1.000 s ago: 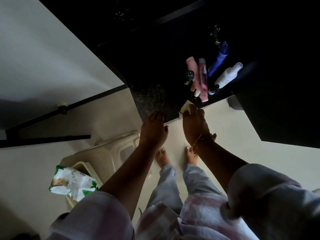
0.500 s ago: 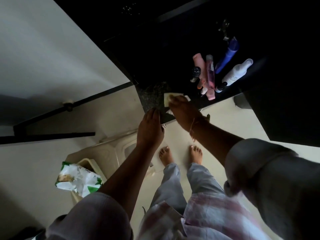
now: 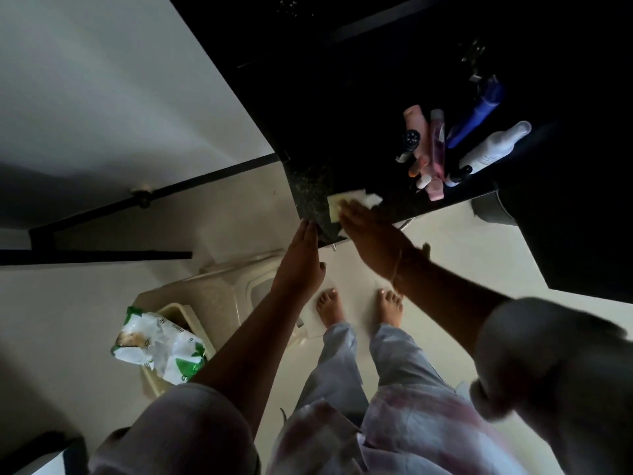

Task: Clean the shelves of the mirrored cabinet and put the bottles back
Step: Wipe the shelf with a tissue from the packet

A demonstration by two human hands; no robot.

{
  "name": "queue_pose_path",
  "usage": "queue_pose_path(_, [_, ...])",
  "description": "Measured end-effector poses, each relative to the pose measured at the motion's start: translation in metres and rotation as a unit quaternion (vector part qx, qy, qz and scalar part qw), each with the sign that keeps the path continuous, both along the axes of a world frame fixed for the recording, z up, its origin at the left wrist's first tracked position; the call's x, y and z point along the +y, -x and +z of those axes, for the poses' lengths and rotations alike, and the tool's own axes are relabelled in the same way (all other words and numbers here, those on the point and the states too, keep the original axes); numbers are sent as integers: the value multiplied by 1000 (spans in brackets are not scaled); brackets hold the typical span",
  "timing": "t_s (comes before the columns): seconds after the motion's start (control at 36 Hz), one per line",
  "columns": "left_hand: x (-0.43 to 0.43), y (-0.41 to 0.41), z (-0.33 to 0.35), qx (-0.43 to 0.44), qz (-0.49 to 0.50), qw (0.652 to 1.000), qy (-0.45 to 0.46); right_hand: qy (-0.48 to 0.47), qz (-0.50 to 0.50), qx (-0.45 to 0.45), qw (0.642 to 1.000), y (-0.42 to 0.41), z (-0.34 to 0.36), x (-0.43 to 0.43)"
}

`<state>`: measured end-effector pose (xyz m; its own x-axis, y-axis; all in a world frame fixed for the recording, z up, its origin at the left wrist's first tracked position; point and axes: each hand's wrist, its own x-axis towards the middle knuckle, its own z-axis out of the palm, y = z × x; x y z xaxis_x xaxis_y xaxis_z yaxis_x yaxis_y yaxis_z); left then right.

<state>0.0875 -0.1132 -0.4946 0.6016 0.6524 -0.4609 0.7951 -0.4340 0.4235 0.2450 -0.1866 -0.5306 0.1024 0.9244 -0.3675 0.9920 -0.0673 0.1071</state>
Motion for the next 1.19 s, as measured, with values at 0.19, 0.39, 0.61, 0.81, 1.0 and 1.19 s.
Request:
queue_pose_path(0.19, [8, 2, 6, -28, 43, 999, 18, -81, 52, 69, 993, 16, -6, -32])
queue_pose_path(0.39, [13, 7, 2, -19, 51, 998, 33, -105, -54, 135, 984, -13, 1, 46])
queue_pose_path(0.61, [17, 16, 1, -26, 75, 996, 31, -28, -35, 76, 996, -12, 2, 110])
queue_pose_path(0.81, [18, 27, 3, -30, 100, 994, 22, 36, 105, 8, 994, 30, 0, 56])
queue_pose_path(1.0, [14, 25, 2, -16, 101, 994, 42, -83, 247, -68, 963, 36, -18, -23])
queue_pose_path(1.19, [18, 23, 0, 1, 98, 995, 28, -34, 116, -17, 992, 9, -19, 39])
